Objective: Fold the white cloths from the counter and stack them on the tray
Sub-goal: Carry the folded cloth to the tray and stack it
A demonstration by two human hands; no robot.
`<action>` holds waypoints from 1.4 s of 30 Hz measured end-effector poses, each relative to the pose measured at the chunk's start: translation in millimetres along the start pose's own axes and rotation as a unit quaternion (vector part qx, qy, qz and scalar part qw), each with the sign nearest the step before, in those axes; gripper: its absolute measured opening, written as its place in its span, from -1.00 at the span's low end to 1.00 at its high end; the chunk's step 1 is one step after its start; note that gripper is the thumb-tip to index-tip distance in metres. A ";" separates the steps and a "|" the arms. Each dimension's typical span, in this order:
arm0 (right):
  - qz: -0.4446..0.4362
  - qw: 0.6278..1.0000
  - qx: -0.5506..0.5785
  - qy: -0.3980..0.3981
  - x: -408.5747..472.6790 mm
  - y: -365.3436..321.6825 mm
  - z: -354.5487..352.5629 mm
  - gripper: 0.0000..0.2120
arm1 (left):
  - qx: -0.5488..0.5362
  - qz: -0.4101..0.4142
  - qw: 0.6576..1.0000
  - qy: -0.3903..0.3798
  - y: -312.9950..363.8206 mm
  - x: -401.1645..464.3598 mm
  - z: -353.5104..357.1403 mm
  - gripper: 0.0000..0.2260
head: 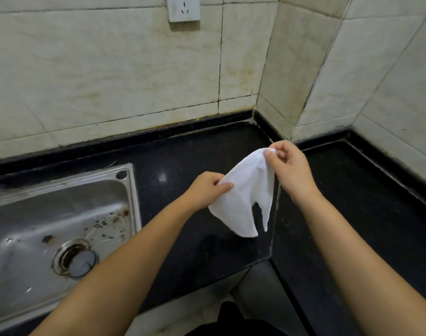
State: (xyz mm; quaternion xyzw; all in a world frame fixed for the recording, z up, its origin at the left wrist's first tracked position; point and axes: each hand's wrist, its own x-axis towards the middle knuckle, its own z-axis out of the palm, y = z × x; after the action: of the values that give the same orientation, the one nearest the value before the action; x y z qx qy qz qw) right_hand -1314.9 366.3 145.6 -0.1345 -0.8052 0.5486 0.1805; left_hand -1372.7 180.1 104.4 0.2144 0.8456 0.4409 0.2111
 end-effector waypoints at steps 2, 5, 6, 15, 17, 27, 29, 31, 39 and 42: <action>0.026 0.999 0.004 0.035 15.0 3.4 -5.7 -0.95 | 0.012 -0.025 0.999 0.031 -8.5 2.5 -9.2 -0.72; 0.061 0.997 -0.011 0.041 37.4 8.3 -6.0 -0.94 | 0.034 -0.038 0.994 0.099 -14.8 12.3 -29.9 -0.75; 0.069 0.997 -0.007 0.043 44.0 9.7 -4.2 -0.93 | 0.041 -0.037 0.991 0.125 -15.8 16.8 -37.7 -0.75; 0.037 0.998 0.051 0.007 38.6 28.6 0.0 -0.93 | 0.003 0.022 0.990 0.140 -28.7 3.7 -65.2 -0.85; 0.053 0.997 0.033 -0.040 18.8 56.3 -0.4 -0.86 | -0.010 -0.028 0.996 0.086 -57.0 -10.4 -45.8 -0.87; 0.205 0.952 -0.089 -0.210 -70.8 157.7 -10.9 -0.87 | -0.023 -0.181 0.983 -0.029 -135.2 -67.5 36.4 -0.71; 0.203 0.956 -0.096 -0.190 -55.7 154.3 -5.2 -0.91 | -0.015 -0.175 0.984 0.012 -133.0 -57.3 29.9 -0.74; 0.190 0.961 -0.111 -0.167 -34.4 149.0 4.7 -0.91 | 0.005 -0.175 0.982 0.069 -128.1 -38.9 21.4 -0.80; 0.177 0.938 -0.270 -0.125 32.1 159.7 46.5 -0.87 | 0.108 -0.214 0.962 0.128 -134.5 33.1 11.7 -0.91; 0.143 0.916 -0.350 -0.133 33.4 170.2 51.1 -0.85 | 0.204 -0.204 0.949 0.127 -138.6 39.9 20.6 -0.94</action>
State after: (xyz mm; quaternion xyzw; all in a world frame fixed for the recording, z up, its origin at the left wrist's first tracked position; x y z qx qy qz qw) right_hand -1364.2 399.1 -25.2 -0.2293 -0.9344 0.2644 -0.0672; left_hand -1418.6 143.6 -29.0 0.0184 0.9631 0.2297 0.1393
